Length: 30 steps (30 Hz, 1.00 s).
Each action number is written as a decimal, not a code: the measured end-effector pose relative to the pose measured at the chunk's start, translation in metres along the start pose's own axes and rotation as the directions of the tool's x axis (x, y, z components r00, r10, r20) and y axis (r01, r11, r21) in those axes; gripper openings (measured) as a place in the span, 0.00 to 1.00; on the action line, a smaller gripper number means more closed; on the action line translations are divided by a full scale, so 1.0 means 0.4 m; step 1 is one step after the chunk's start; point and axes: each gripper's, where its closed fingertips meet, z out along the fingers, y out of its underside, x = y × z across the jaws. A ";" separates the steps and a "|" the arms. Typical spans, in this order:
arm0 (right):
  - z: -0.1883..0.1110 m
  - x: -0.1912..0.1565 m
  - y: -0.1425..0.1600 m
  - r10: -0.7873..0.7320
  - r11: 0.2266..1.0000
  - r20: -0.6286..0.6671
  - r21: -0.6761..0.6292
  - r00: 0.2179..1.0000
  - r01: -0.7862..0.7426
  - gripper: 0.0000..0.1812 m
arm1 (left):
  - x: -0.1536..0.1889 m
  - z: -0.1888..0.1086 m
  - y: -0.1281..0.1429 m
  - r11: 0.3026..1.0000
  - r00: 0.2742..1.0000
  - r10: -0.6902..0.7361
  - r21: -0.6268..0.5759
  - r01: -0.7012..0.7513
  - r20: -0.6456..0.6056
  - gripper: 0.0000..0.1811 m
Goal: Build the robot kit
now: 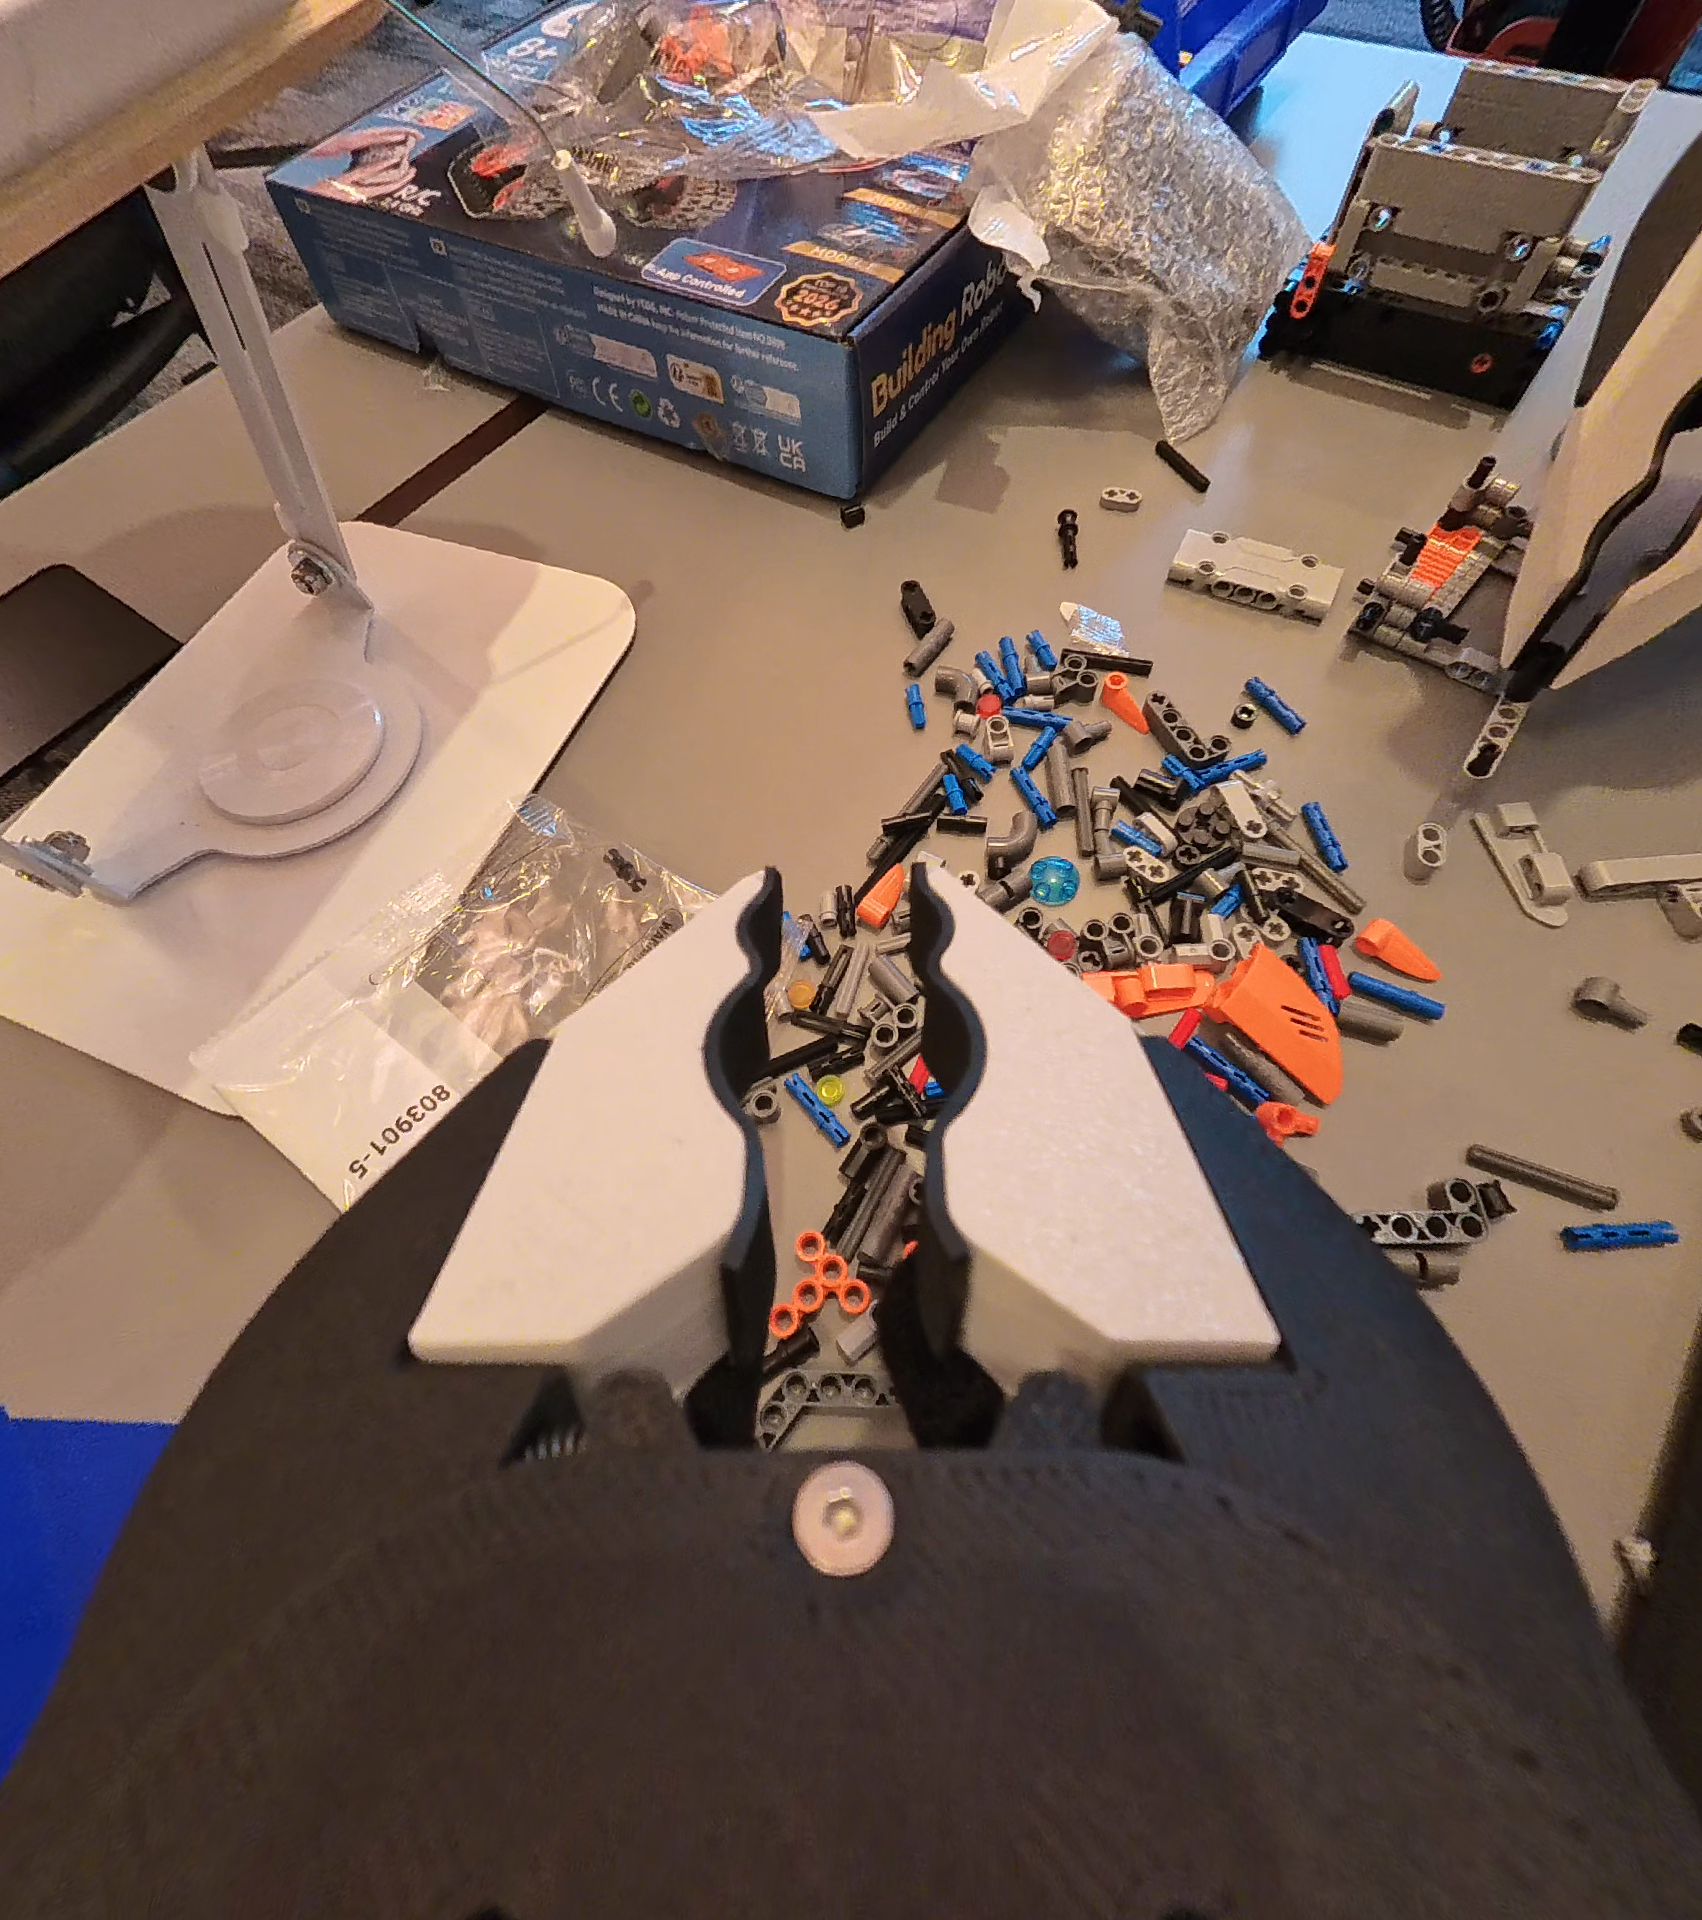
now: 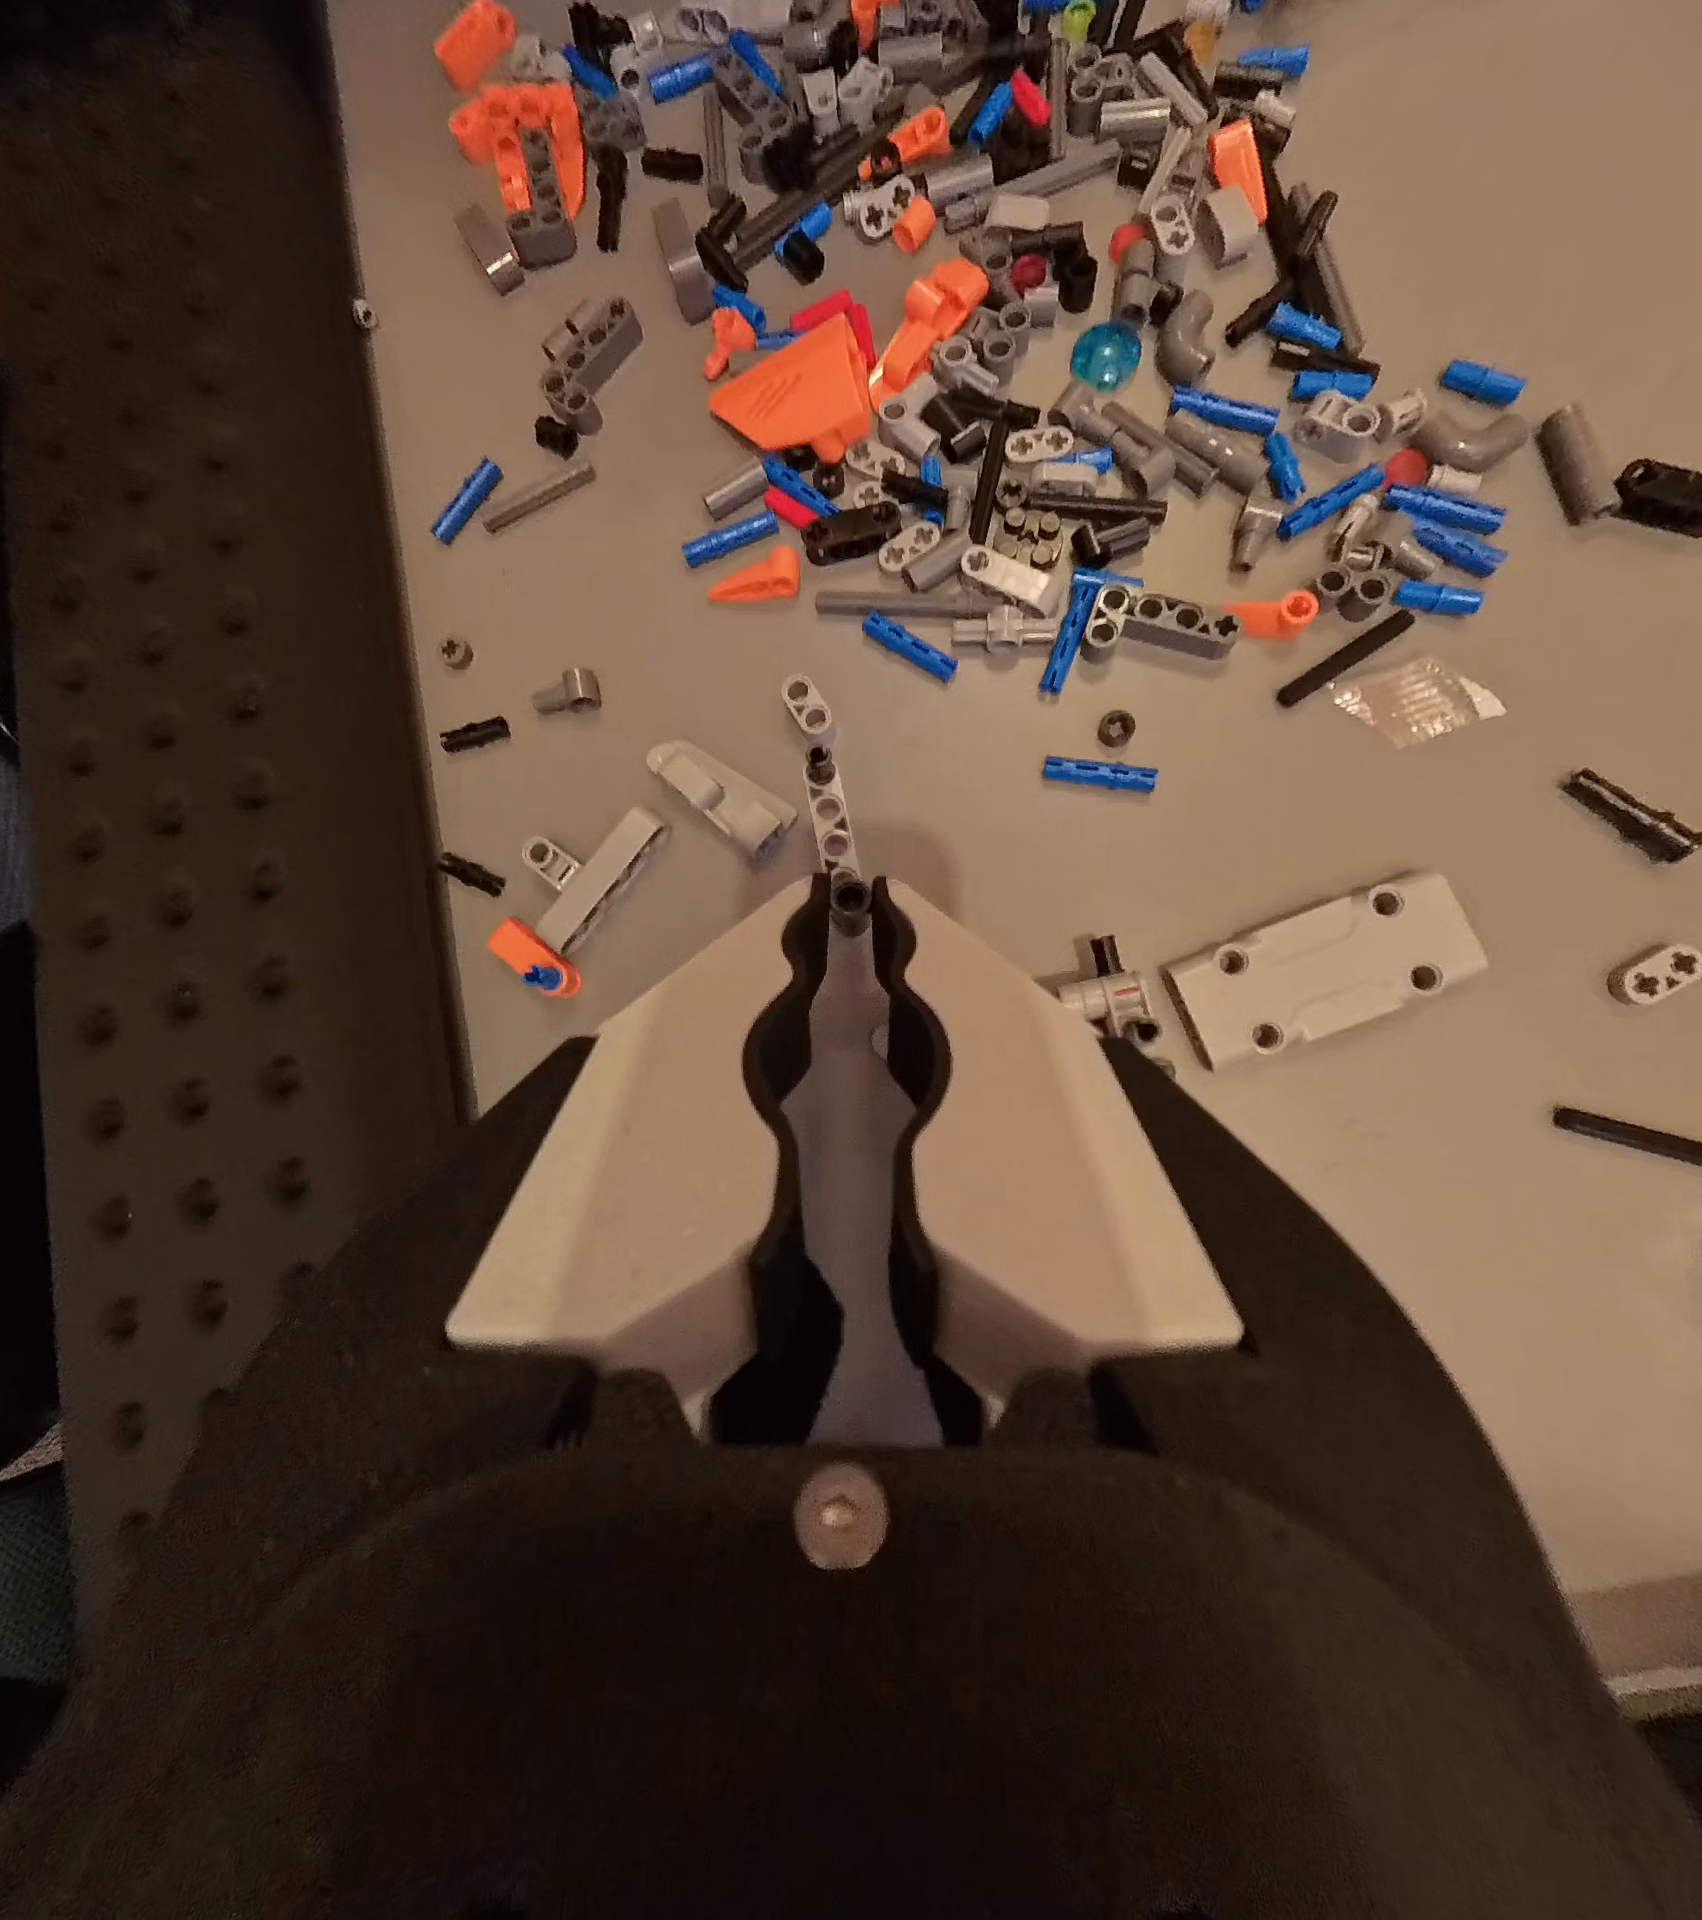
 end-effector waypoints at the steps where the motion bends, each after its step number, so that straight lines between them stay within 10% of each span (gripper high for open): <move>1: 0.000 0.001 0.005 -0.002 1.000 -0.005 -0.010 1.000 0.002 0.03 | 0.000 0.001 0.001 1.000 1.000 0.000 -0.002 0.000 0.000 0.12; 30: -0.030 0.023 -0.029 0.017 0.994 -0.034 0.106 0.999 -0.013 0.07 | 0.012 0.006 0.006 1.000 1.000 0.013 -0.018 -0.013 -0.018 0.12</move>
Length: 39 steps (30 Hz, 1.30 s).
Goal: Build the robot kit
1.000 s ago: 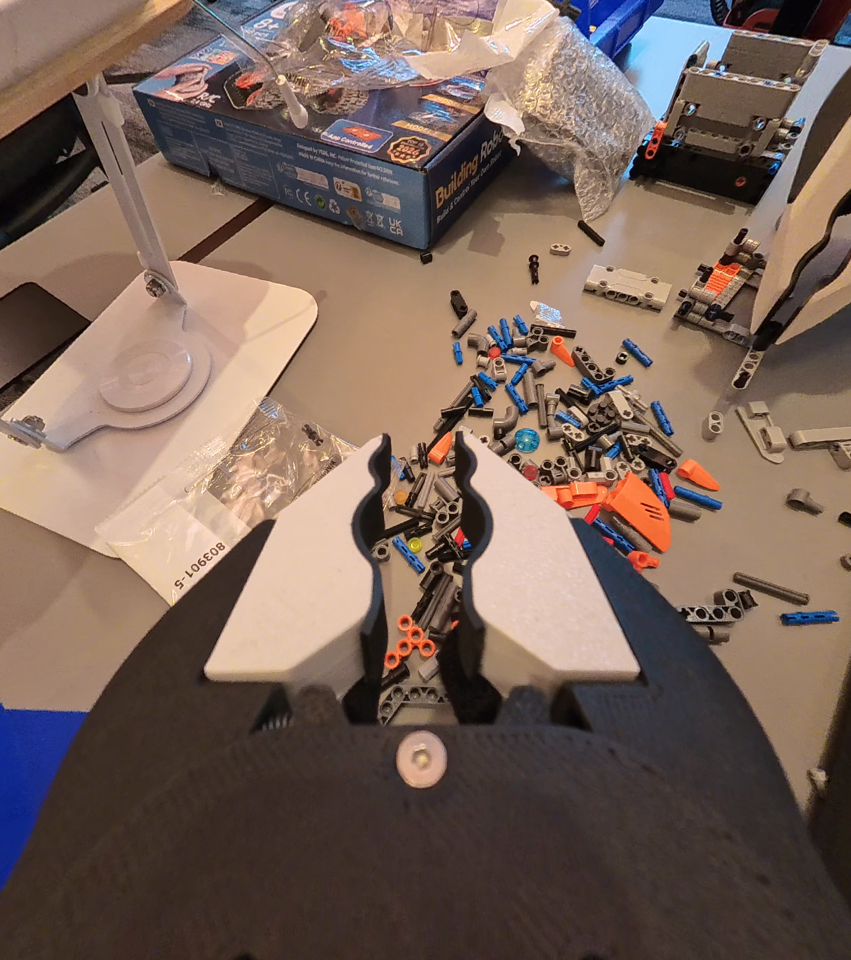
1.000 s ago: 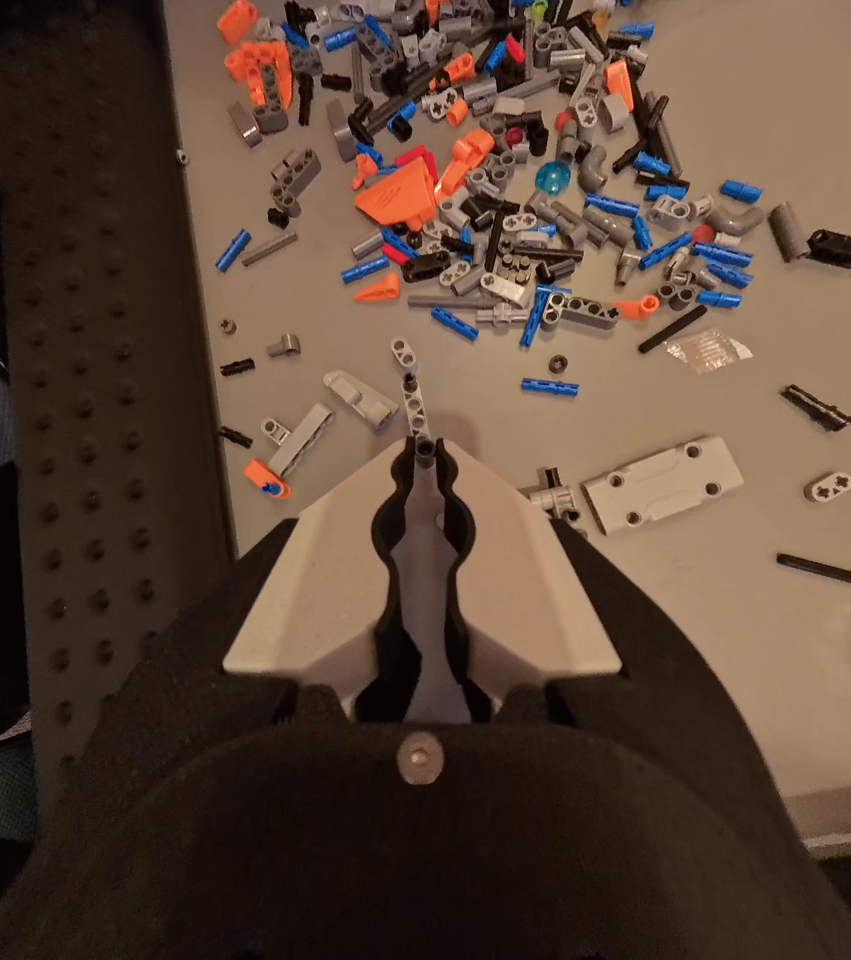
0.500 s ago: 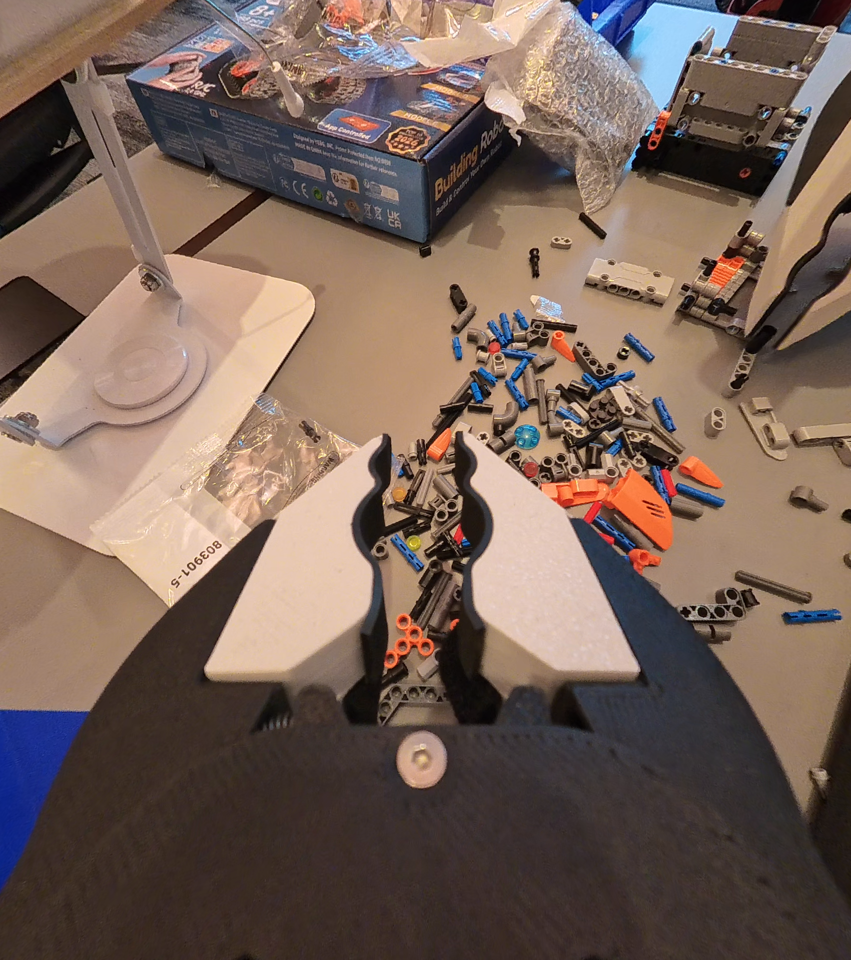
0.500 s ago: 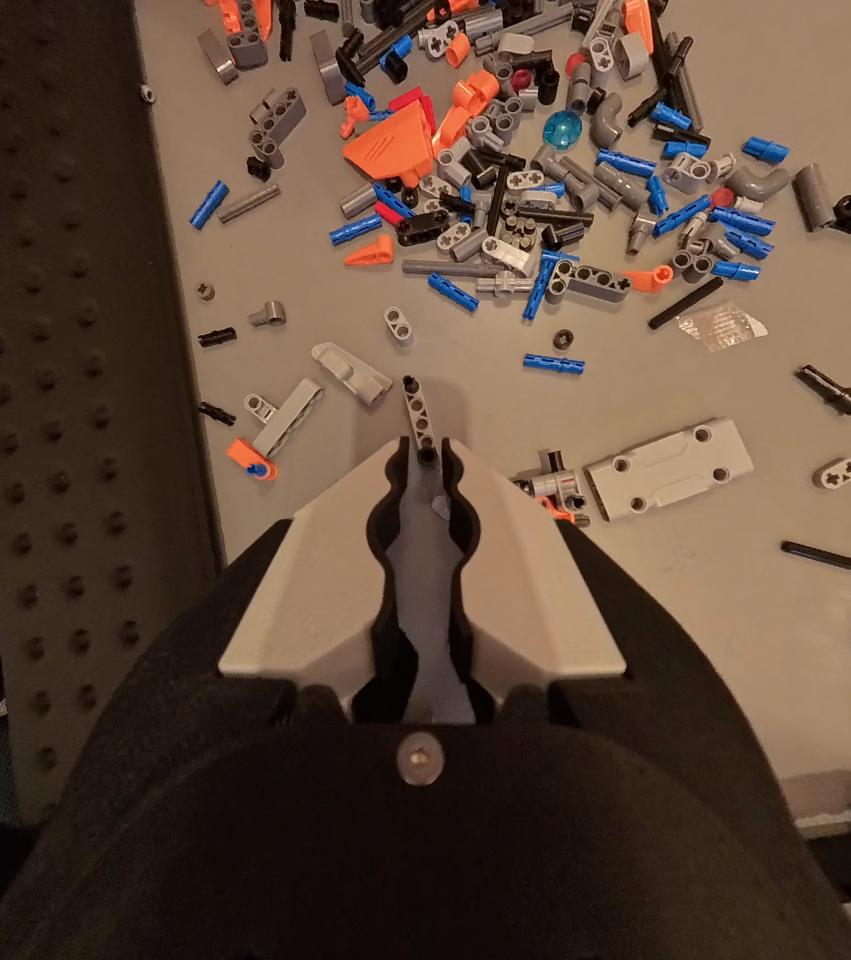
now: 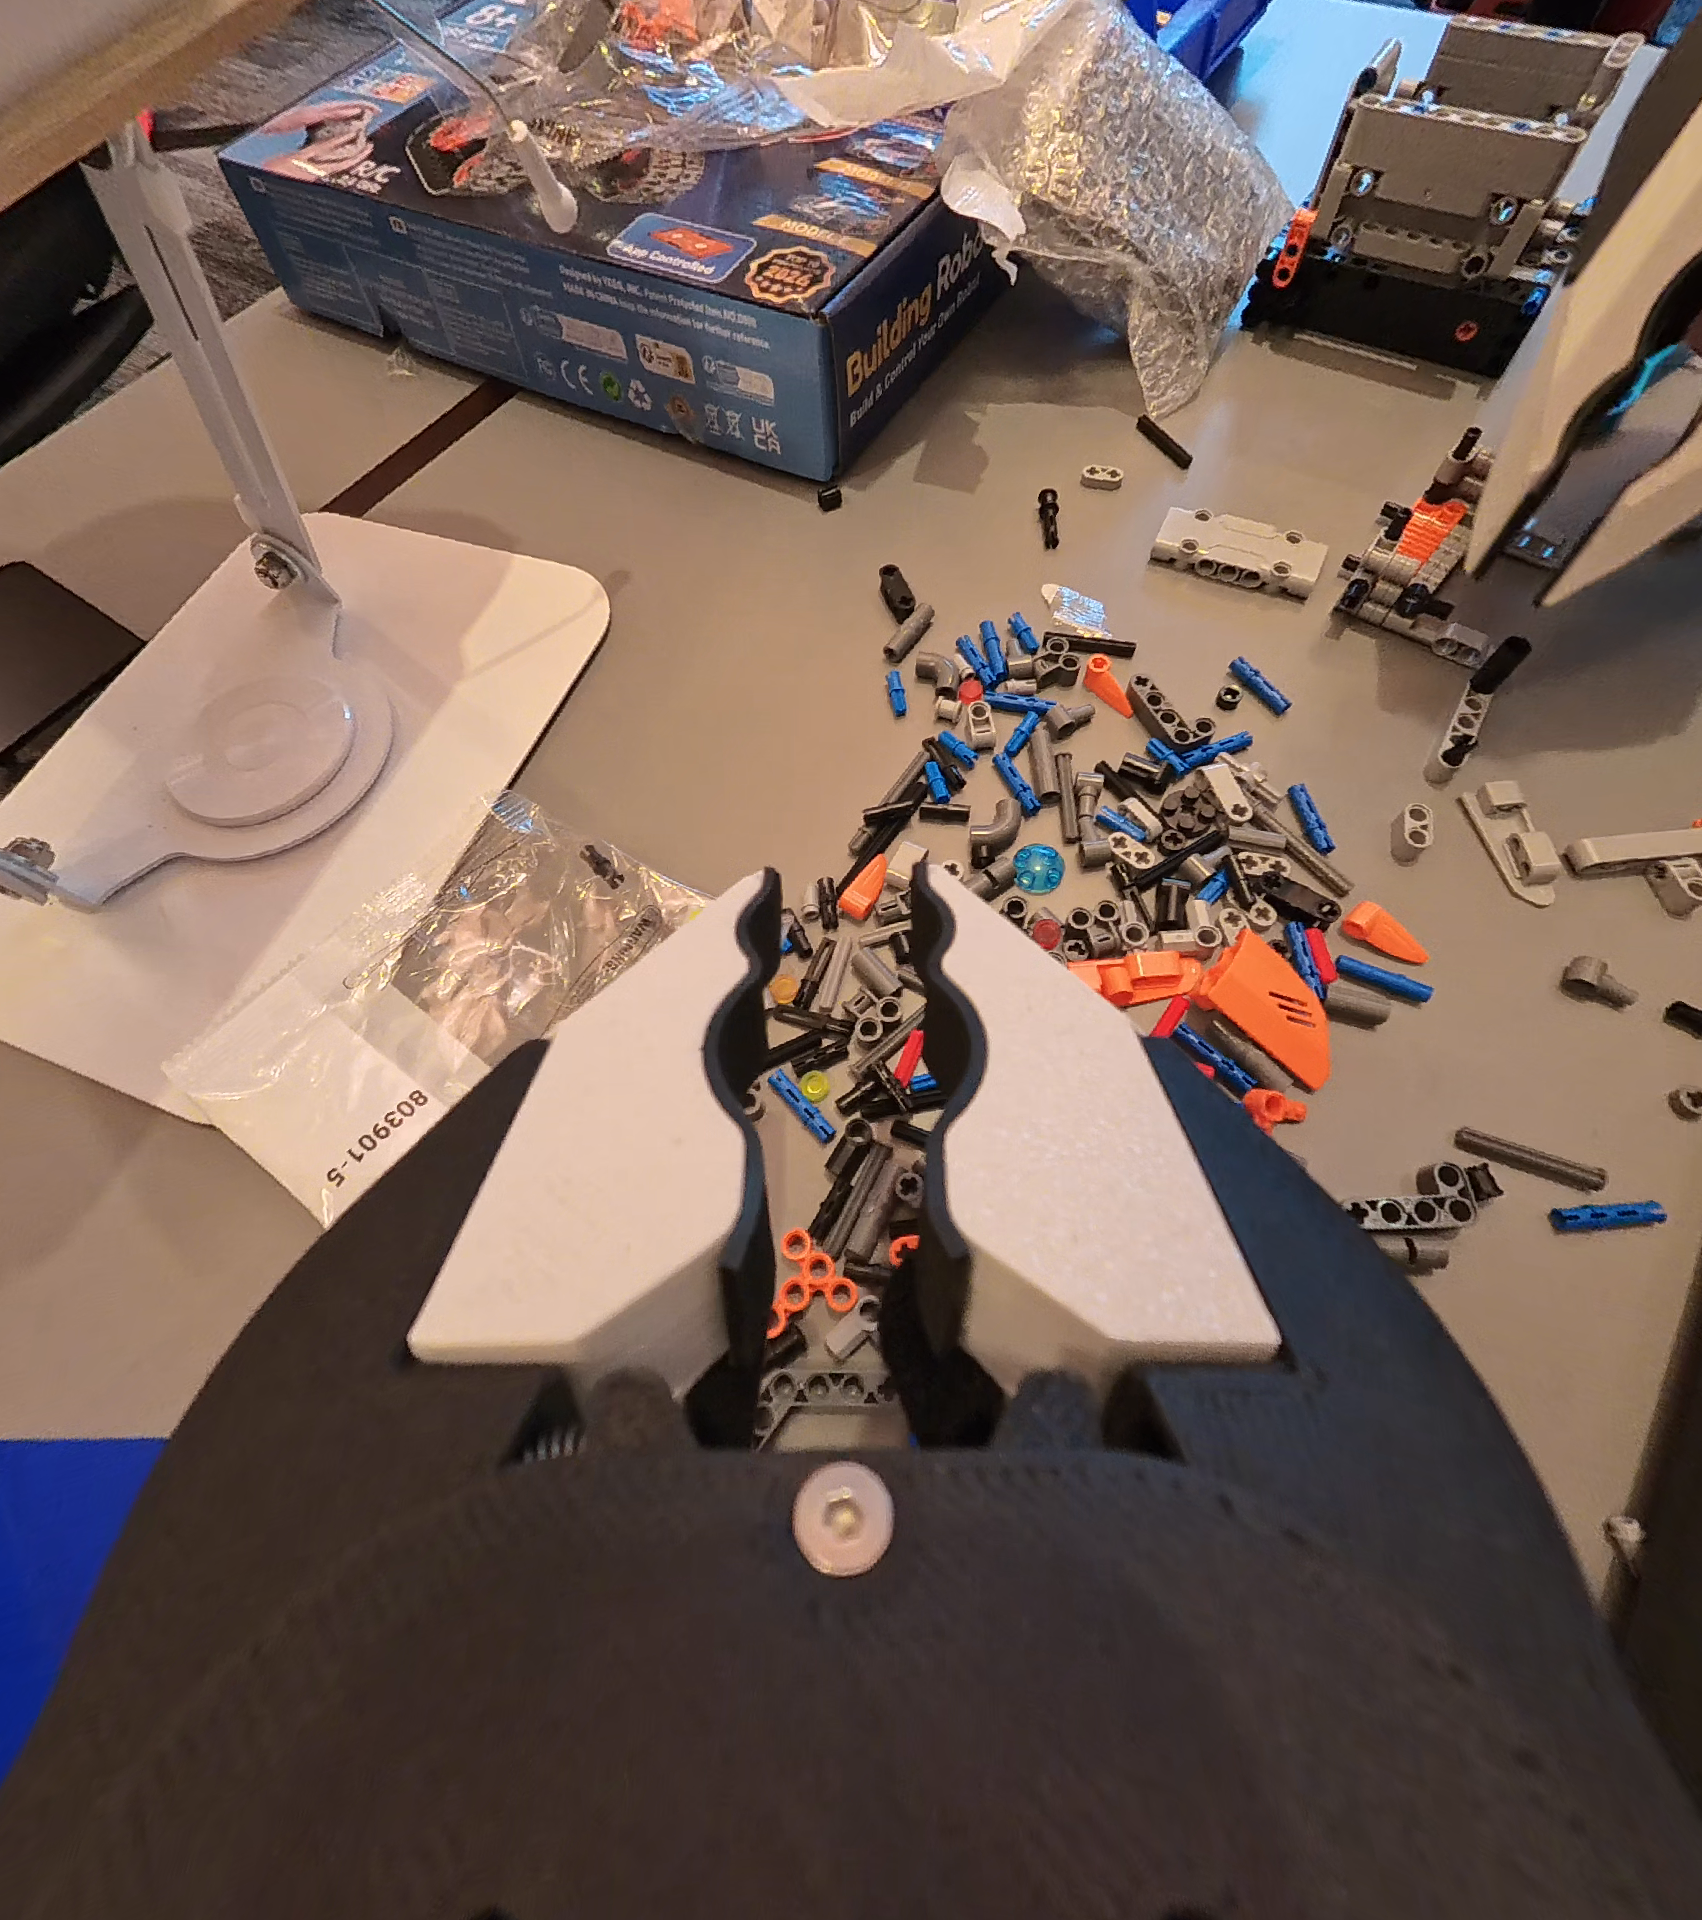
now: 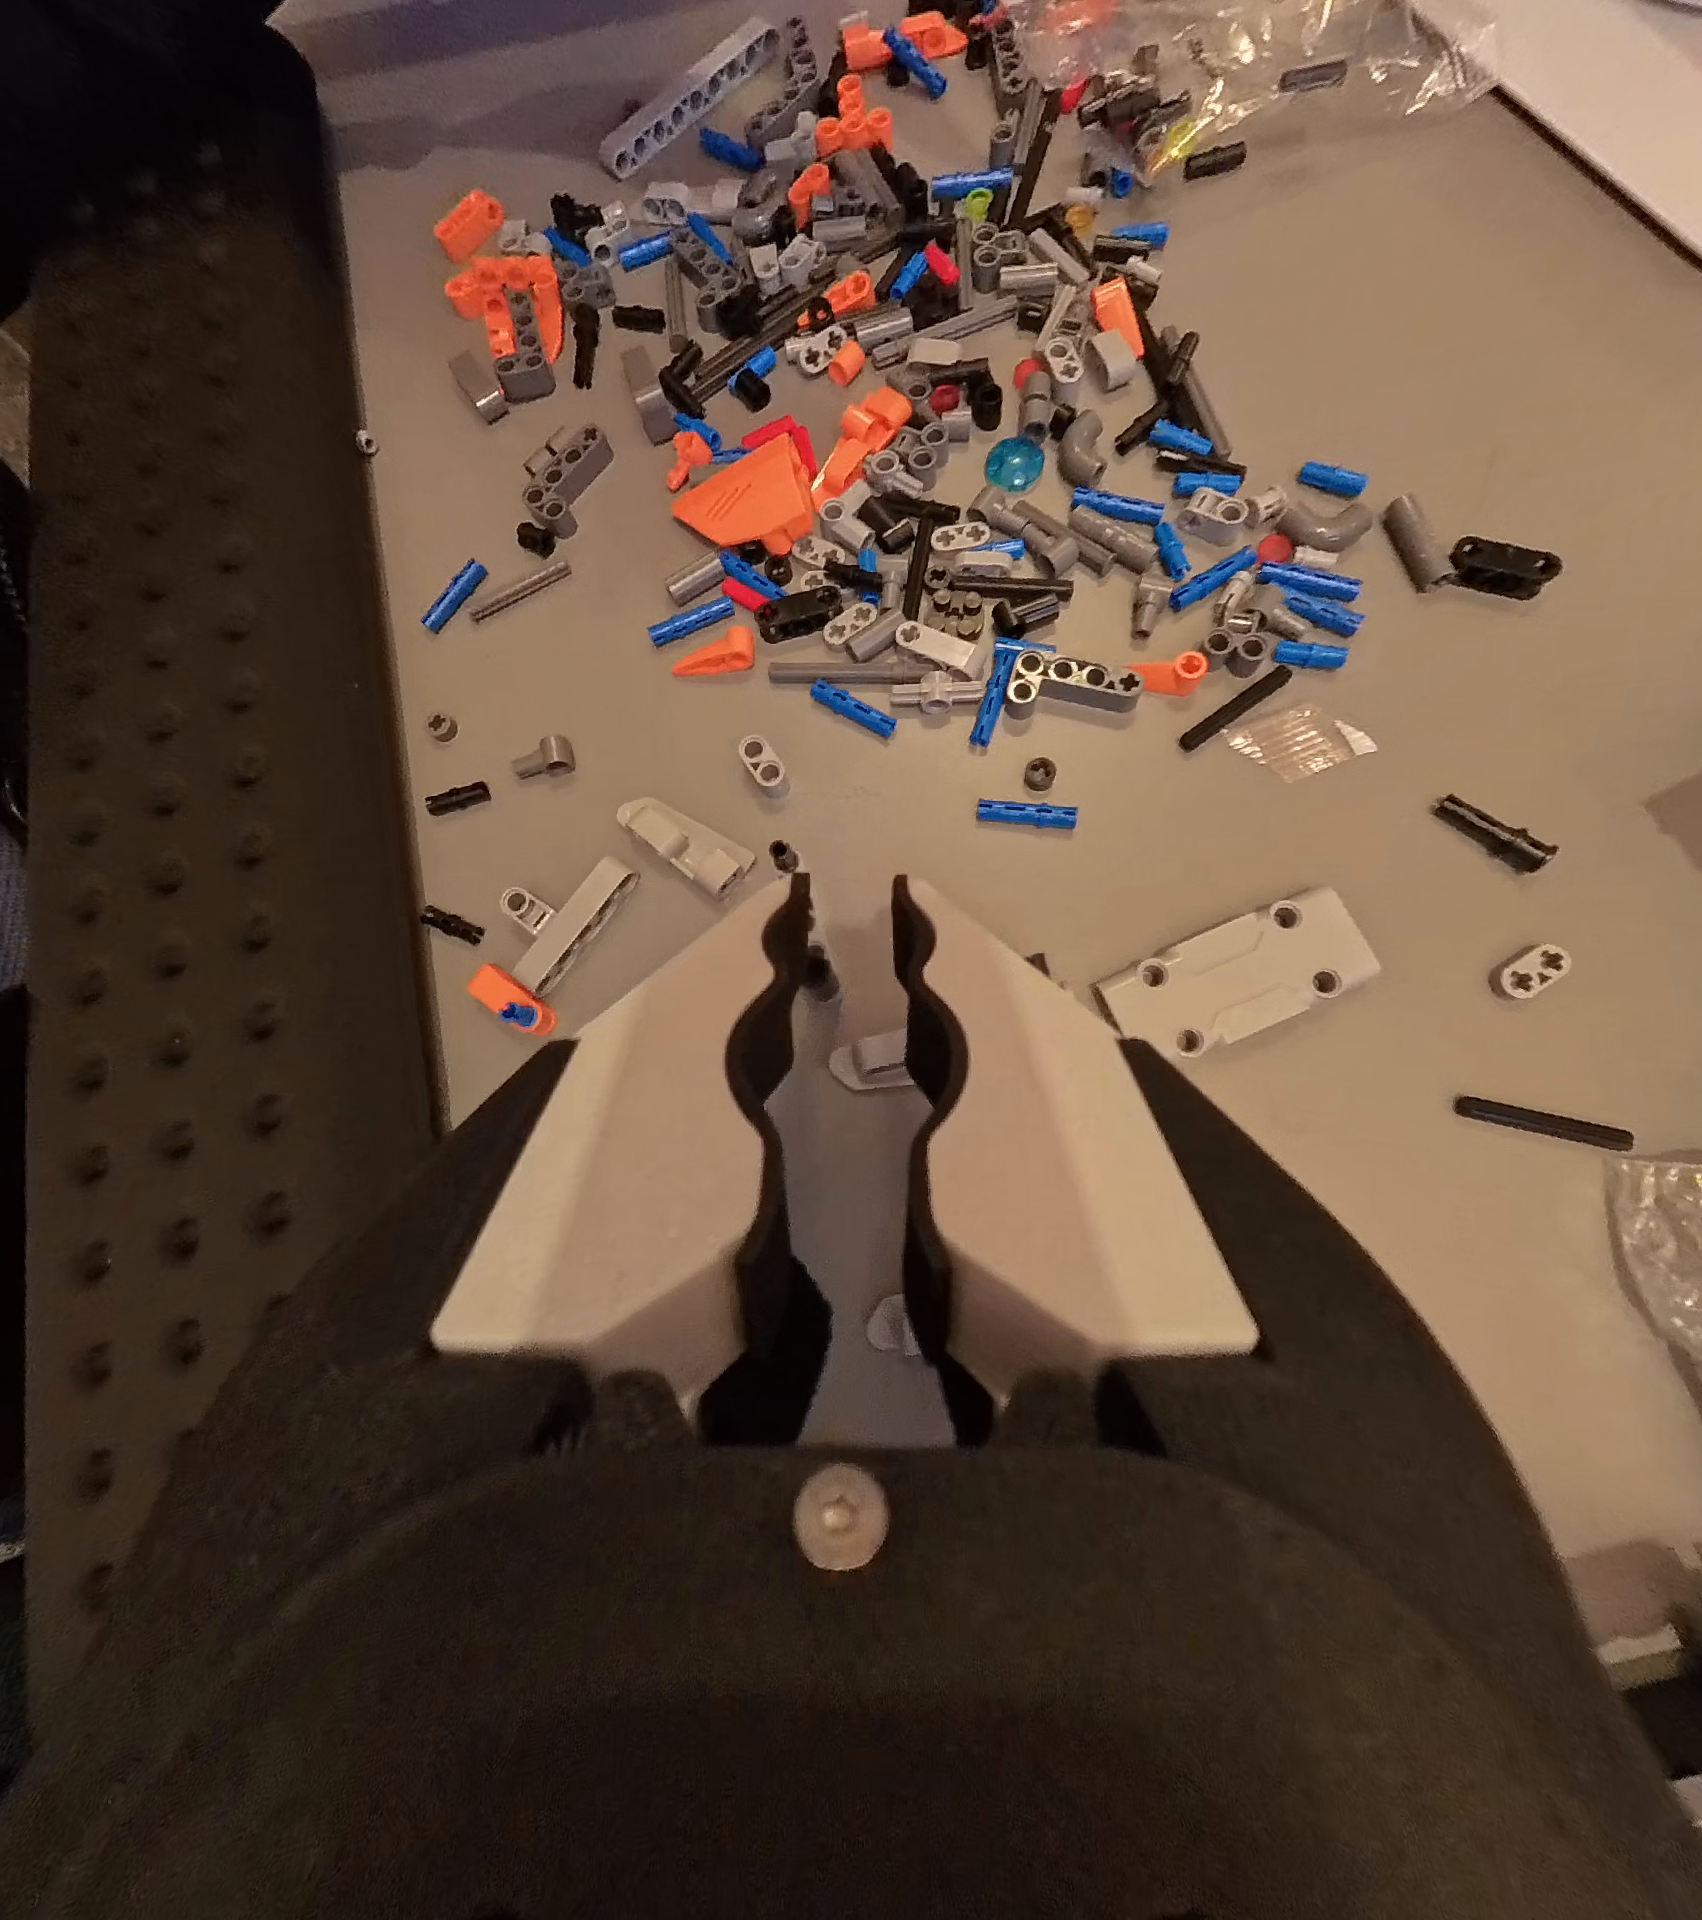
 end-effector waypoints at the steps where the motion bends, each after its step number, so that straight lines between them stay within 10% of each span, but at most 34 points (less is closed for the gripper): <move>1: -0.001 0.003 -0.002 0.005 1.000 -0.004 0.007 1.000 -0.005 0.07 | 0.004 0.002 0.001 1.000 1.000 0.003 -0.003 -0.003 -0.007 0.12; 20: -0.014 0.014 -0.018 0.014 0.998 -0.019 0.057 1.000 -0.013 0.06 | 0.137 0.146 0.124 0.946 0.980 0.098 -0.291 -0.145 -0.171 0.06; 39: -0.024 0.027 -0.010 0.023 0.998 -0.033 0.067 0.999 -0.021 0.06 | 0.052 0.080 0.130 0.959 0.998 0.026 -0.281 -0.042 -0.060 0.01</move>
